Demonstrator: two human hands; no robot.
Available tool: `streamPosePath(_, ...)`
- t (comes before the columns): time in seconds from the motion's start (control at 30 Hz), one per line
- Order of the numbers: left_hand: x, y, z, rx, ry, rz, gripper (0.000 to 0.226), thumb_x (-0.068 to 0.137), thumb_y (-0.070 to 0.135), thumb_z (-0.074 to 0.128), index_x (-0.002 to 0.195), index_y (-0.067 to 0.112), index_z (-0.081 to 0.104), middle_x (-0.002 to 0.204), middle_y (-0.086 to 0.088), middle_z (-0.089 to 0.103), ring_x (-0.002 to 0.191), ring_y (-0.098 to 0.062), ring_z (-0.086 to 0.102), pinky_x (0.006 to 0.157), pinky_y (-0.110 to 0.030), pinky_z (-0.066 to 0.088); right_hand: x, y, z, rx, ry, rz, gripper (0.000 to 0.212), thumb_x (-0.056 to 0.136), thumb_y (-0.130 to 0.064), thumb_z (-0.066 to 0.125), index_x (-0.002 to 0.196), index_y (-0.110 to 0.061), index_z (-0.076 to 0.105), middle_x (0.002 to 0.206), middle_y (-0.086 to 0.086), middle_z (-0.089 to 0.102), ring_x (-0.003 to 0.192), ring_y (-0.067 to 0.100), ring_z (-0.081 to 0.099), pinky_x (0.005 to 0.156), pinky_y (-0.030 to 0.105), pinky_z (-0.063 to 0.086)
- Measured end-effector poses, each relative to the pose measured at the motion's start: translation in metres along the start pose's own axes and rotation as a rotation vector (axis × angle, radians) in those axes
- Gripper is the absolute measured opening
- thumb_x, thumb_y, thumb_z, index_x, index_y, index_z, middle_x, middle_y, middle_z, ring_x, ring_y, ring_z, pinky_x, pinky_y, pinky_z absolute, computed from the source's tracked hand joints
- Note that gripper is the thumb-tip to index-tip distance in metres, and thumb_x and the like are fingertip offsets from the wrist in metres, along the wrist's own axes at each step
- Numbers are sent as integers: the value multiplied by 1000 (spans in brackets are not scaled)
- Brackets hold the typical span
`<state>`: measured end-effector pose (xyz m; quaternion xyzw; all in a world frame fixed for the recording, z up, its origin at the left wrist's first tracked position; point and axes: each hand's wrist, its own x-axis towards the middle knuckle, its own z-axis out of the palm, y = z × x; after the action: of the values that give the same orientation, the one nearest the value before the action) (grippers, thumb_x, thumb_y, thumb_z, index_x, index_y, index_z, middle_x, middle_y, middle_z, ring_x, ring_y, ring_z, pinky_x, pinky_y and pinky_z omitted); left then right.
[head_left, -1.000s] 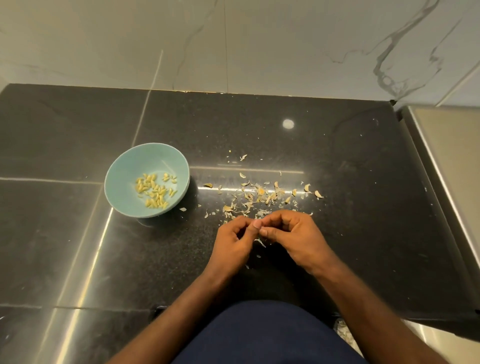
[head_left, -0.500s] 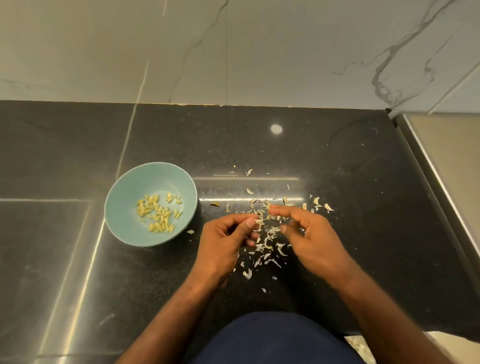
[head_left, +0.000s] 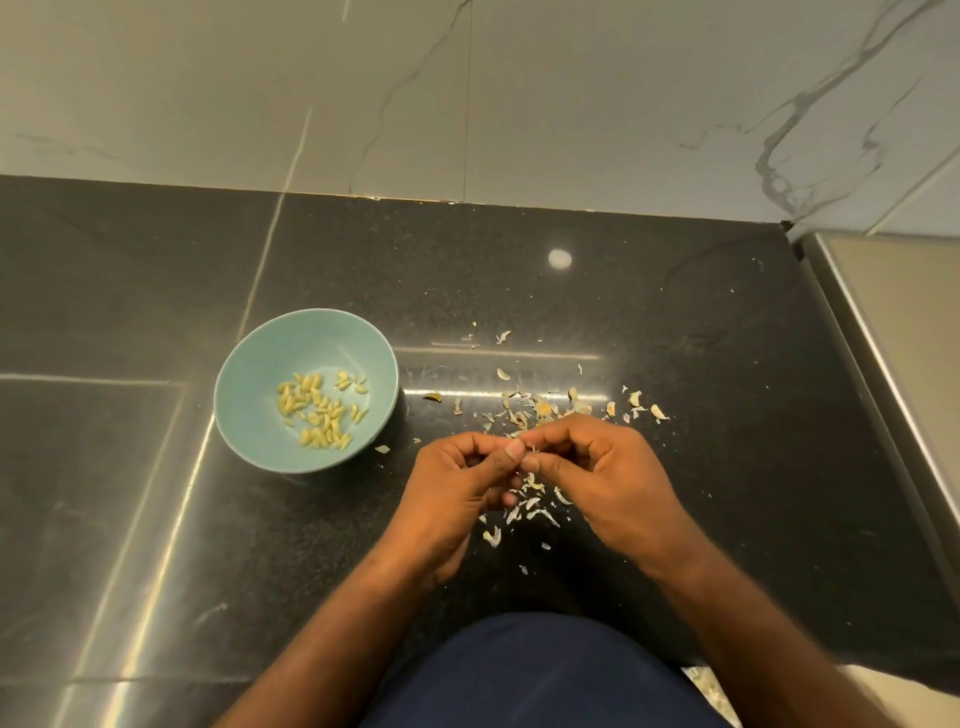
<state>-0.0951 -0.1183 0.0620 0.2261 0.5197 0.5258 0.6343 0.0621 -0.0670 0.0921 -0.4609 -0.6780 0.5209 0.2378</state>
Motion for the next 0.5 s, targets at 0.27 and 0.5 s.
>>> streamPosePath(0.27,17,-38,-2,570,170,202,15,96,29,63,88,20,72,72,1,69,59,-4,59,56,-19,49,14,61,-28,-263,-9,389,10,93,-9,68,88,-17,72,79,1,72,69,8,65,67,24,59)
streamPosePath(0.5,18,-53,-3,643,191,307,38,95,46,51,79,17,70,66,5,66,56,-14,60,56,-37,52,29,57,-24,-376,-49,464,12,92,-9,69,81,-13,70,78,11,72,65,12,65,61,23,58)
